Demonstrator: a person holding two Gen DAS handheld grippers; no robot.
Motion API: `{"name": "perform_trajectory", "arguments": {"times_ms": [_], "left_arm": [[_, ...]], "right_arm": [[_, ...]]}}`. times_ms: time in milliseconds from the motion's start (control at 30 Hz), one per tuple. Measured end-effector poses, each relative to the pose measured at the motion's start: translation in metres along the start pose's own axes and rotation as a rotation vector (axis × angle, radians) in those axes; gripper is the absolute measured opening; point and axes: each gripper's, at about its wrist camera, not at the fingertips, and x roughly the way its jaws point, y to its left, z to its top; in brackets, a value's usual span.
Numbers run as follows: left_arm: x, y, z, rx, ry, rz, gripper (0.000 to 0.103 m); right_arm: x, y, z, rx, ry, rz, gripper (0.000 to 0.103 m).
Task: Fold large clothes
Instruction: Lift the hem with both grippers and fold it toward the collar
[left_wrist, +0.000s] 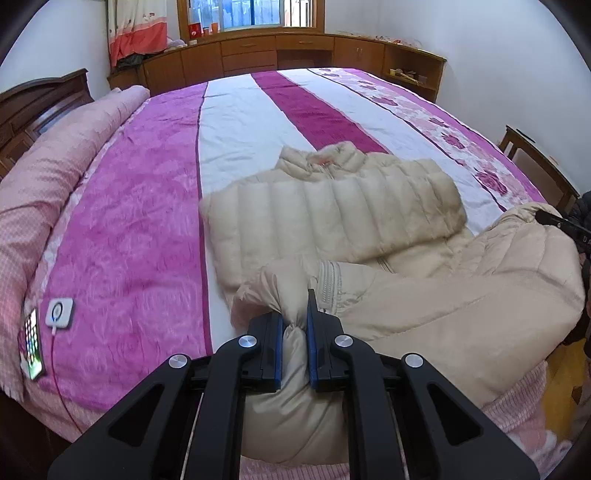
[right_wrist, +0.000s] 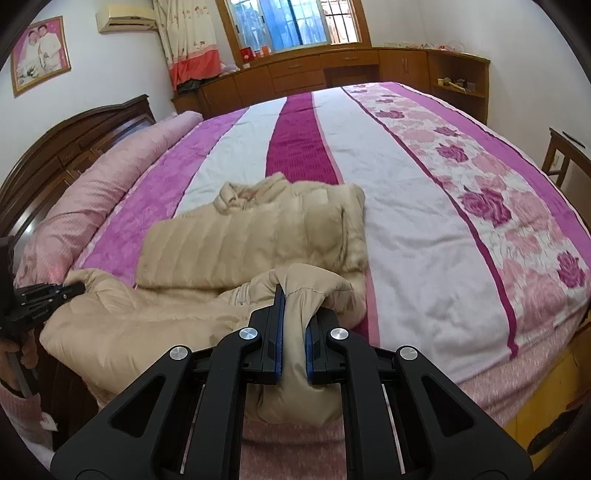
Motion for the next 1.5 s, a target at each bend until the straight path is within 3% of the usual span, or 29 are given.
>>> {"name": "perform_trajectory", "arguments": {"times_ms": [267,733,1267,1500], "left_arm": [[0.026,0.005,0.034,-0.011,-0.007,0.043,0.011],[0.085,0.012,0.07,-0.016,0.041,0.12,0.011],[0.169,0.02,0.093,-0.026,0.117,0.15,0.012],[0.187,0.022,0.095,-0.033,0.132,0.151,0.013]], "right_arm": [[0.032,0.003,0.033,-0.026,-0.019,-0.021,0.009],[0.099,-0.012,0.062,-0.019,-0.004,-0.035,0.009],[0.18,-0.038,0.071,0.034,0.082,-0.095,0.011],[0.208,-0.038,0.069,0.029,0.116,-0.132,0.014]]}}
